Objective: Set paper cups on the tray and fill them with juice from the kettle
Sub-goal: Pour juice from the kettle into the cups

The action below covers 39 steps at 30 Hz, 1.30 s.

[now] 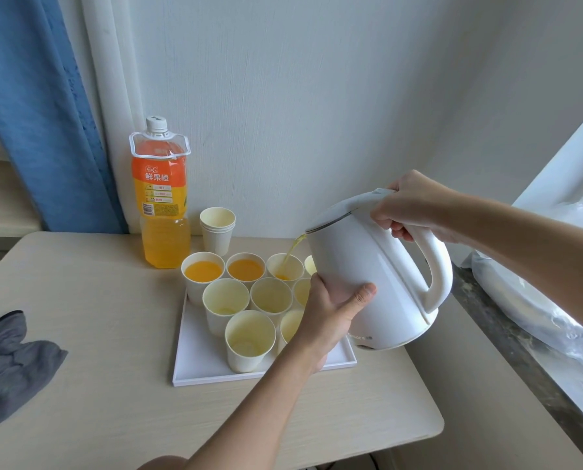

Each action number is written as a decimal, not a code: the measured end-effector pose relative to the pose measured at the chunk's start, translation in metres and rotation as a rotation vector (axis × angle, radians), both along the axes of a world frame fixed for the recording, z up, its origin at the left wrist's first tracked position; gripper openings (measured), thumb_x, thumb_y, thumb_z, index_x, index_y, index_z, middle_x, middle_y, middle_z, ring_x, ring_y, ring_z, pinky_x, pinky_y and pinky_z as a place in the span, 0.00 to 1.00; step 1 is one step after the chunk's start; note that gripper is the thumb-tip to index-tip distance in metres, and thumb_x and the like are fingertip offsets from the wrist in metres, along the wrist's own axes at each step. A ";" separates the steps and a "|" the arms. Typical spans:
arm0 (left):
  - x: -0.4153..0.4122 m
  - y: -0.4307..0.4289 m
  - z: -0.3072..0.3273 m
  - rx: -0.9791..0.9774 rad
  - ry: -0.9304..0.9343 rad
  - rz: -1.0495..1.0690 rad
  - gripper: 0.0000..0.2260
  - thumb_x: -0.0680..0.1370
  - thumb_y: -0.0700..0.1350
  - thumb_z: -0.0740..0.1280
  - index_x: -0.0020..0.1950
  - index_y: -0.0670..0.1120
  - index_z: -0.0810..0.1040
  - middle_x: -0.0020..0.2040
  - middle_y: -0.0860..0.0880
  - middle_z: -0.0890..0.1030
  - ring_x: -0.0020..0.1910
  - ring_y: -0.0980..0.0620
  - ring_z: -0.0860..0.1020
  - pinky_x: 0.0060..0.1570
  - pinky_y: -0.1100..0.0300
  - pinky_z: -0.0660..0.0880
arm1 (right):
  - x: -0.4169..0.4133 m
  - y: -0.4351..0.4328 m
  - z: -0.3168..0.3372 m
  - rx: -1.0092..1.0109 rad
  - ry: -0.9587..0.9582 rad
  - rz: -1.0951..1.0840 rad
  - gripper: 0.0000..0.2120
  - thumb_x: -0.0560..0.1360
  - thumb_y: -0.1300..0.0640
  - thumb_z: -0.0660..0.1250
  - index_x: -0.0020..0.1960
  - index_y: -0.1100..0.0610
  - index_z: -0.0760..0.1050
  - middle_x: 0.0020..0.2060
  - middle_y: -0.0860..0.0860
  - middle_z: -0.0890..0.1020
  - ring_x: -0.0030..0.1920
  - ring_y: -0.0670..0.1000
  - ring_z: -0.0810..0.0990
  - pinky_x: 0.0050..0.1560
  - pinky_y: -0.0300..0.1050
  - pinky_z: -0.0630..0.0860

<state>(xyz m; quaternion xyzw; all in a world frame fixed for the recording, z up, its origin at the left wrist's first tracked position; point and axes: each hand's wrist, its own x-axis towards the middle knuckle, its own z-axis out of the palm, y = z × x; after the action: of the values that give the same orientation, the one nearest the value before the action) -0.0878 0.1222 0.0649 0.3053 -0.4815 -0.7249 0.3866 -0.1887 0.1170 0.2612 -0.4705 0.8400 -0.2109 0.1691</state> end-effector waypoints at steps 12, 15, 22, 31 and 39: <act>0.000 0.002 0.002 0.013 0.005 -0.008 0.27 0.76 0.49 0.78 0.70 0.47 0.69 0.66 0.51 0.81 0.59 0.57 0.82 0.43 0.70 0.77 | -0.003 0.001 -0.002 0.016 0.010 -0.004 0.05 0.65 0.70 0.63 0.40 0.63 0.72 0.29 0.56 0.72 0.30 0.55 0.71 0.31 0.43 0.69; -0.001 0.002 0.001 0.025 0.012 -0.016 0.28 0.76 0.49 0.78 0.70 0.47 0.69 0.66 0.51 0.81 0.62 0.55 0.82 0.46 0.68 0.77 | -0.003 0.002 -0.001 0.020 0.016 -0.009 0.05 0.65 0.69 0.63 0.39 0.63 0.72 0.29 0.56 0.73 0.30 0.55 0.71 0.31 0.43 0.70; -0.001 0.003 0.000 0.038 0.016 -0.031 0.28 0.76 0.49 0.78 0.71 0.47 0.69 0.65 0.52 0.82 0.62 0.55 0.82 0.48 0.66 0.77 | -0.003 0.003 -0.002 0.031 0.017 -0.015 0.05 0.66 0.69 0.63 0.40 0.63 0.73 0.29 0.56 0.73 0.30 0.55 0.71 0.32 0.43 0.70; -0.001 0.002 -0.002 0.043 0.024 -0.046 0.29 0.75 0.51 0.79 0.71 0.48 0.70 0.65 0.52 0.82 0.62 0.54 0.82 0.51 0.62 0.77 | -0.004 0.003 -0.003 0.029 0.030 -0.030 0.07 0.65 0.69 0.64 0.43 0.64 0.74 0.30 0.57 0.74 0.30 0.55 0.72 0.32 0.43 0.71; -0.004 0.002 -0.006 0.040 0.026 -0.054 0.32 0.72 0.53 0.79 0.70 0.46 0.71 0.64 0.49 0.83 0.61 0.52 0.83 0.49 0.62 0.78 | -0.002 0.003 -0.005 0.041 0.052 -0.039 0.05 0.66 0.69 0.63 0.41 0.65 0.74 0.30 0.58 0.74 0.30 0.55 0.72 0.32 0.43 0.71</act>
<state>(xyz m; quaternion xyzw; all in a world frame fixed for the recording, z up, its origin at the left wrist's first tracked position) -0.0914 0.1247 0.0591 0.2905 -0.4698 -0.7484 0.3671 -0.1911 0.1201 0.2566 -0.4559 0.8571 -0.1848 0.1527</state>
